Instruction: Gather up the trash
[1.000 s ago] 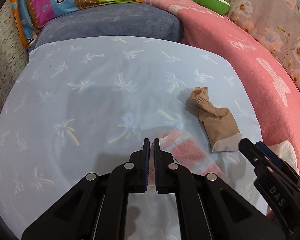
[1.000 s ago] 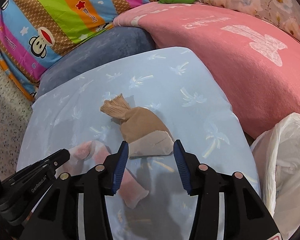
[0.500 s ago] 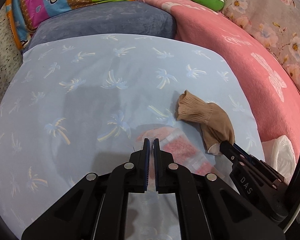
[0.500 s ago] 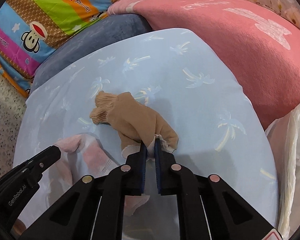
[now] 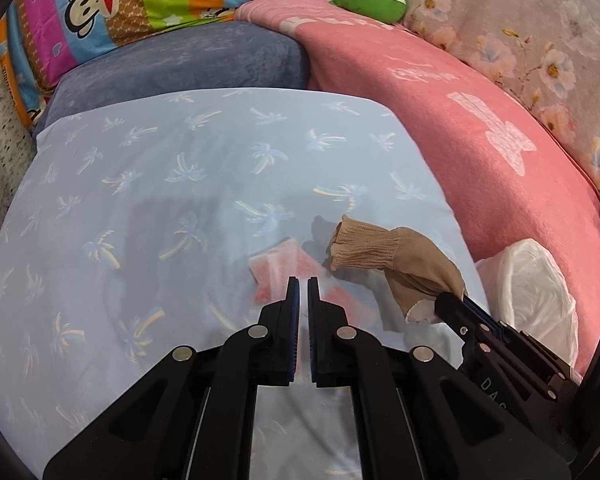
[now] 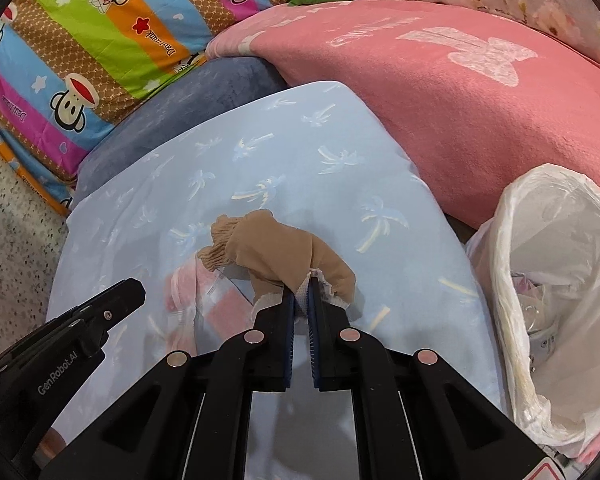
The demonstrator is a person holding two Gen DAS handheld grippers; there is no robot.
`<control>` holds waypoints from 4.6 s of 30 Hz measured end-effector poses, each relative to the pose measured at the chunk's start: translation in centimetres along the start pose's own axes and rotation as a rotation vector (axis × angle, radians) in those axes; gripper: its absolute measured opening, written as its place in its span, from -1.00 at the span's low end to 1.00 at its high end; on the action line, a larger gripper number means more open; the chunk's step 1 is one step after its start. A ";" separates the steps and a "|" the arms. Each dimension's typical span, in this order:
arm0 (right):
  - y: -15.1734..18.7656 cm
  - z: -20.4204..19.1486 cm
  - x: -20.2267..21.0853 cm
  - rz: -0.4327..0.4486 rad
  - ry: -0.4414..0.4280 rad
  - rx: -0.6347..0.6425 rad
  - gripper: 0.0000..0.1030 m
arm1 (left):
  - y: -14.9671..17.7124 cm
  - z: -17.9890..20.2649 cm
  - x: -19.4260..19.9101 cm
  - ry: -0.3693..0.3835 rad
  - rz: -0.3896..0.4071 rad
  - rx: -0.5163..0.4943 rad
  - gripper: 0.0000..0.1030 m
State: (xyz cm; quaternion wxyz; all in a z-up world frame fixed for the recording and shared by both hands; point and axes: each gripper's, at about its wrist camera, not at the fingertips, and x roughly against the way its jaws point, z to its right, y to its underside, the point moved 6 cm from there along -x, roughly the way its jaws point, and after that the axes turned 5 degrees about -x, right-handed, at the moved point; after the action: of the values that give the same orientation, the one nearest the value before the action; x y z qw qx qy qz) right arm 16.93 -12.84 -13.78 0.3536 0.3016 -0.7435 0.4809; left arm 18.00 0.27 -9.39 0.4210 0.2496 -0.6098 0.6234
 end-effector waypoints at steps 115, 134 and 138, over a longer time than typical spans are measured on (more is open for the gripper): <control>0.8 13.2 15.0 0.251 0.071 -0.174 -0.87 | 0.8 18.1 5.7 0.195 0.069 -0.328 -0.88; -0.1 18.4 16.7 0.297 0.087 -0.281 -0.87 | 0.7 18.8 3.4 0.168 0.051 -0.369 -0.08; -0.3 16.5 14.7 0.266 0.065 -0.257 -0.87 | 0.9 14.7 0.5 0.069 0.018 -0.342 0.17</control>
State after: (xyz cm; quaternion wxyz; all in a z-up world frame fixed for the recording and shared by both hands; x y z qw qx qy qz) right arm 4.98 -29.86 -6.40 0.3464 0.1370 -0.8203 0.4340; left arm 13.97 -13.75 -7.53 0.4723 0.1474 -0.6944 0.5226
